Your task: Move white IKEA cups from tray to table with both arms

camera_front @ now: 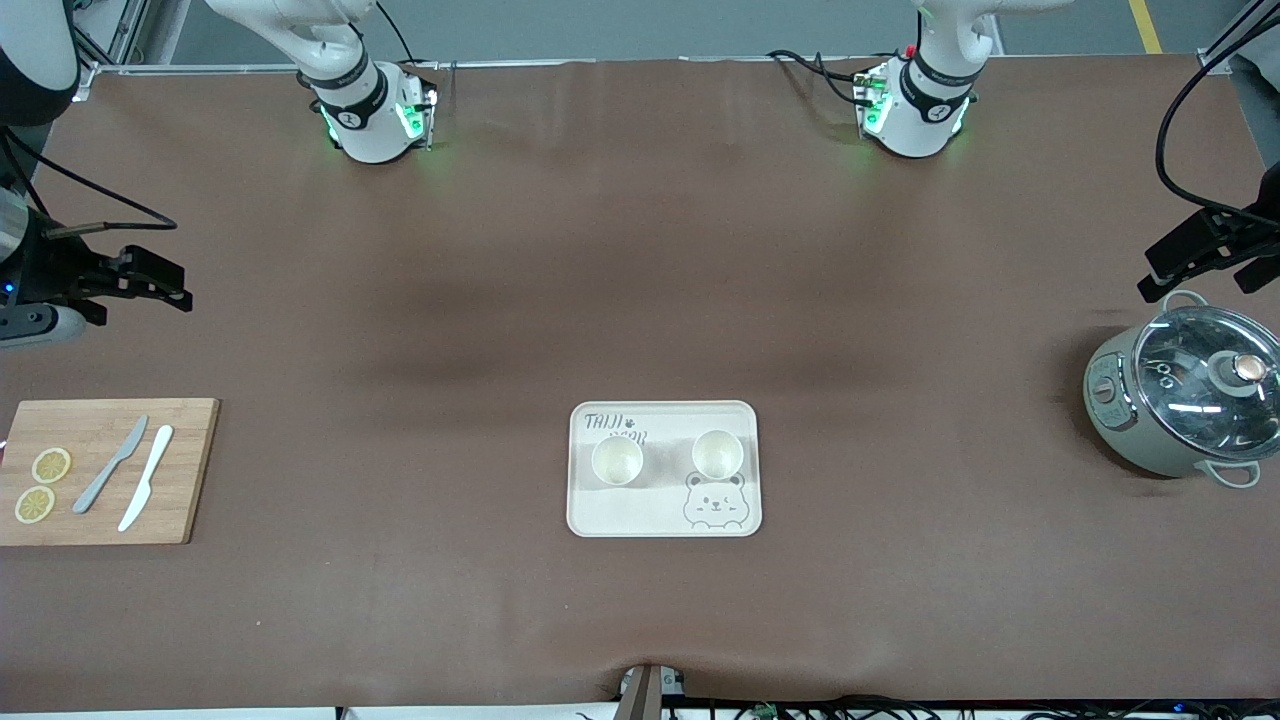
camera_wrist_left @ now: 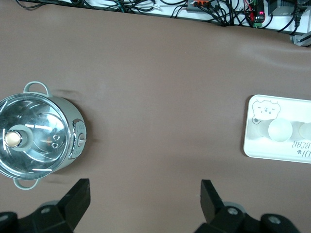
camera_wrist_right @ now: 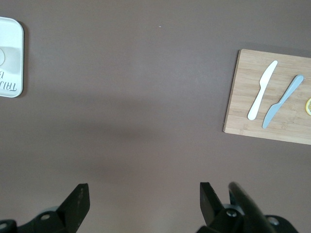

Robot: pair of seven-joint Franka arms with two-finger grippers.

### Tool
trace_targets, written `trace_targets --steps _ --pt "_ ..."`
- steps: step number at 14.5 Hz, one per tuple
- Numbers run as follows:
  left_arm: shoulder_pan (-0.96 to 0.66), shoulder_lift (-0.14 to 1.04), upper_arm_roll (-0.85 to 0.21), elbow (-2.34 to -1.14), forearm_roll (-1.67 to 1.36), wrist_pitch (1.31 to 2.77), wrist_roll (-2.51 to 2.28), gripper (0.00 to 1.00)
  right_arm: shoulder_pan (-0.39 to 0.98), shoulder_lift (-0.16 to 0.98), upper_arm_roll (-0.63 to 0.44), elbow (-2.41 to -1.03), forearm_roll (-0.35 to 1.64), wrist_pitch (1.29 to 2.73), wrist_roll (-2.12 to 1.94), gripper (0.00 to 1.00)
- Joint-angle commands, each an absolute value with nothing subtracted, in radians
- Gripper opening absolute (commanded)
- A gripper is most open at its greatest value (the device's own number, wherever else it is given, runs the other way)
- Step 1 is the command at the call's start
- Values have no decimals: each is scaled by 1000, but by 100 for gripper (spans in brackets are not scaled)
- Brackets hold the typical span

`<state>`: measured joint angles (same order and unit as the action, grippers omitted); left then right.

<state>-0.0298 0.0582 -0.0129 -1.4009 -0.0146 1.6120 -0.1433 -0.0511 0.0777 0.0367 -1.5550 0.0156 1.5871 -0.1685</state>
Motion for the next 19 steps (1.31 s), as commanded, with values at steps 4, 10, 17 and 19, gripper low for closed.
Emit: trace_targets --steps 4,10,17,19 --pt "-23 51 -15 -1393 -14 1578 -134 100 -66 43 52 -1597 12 1601 -184 100" --pt "-21 54 -15 -1405 -14 1572 -129 100 -61 44 52 -1597 12 1601 -184 100" --pt "-21 55 -15 -1411 -15 1551 -132 100 -60 44 55 -1597 12 1603 -179 100" --pt "-20 55 -15 -1430 -15 1510 -130 100 -60 46 55 -1597 11 1603 -181 100"
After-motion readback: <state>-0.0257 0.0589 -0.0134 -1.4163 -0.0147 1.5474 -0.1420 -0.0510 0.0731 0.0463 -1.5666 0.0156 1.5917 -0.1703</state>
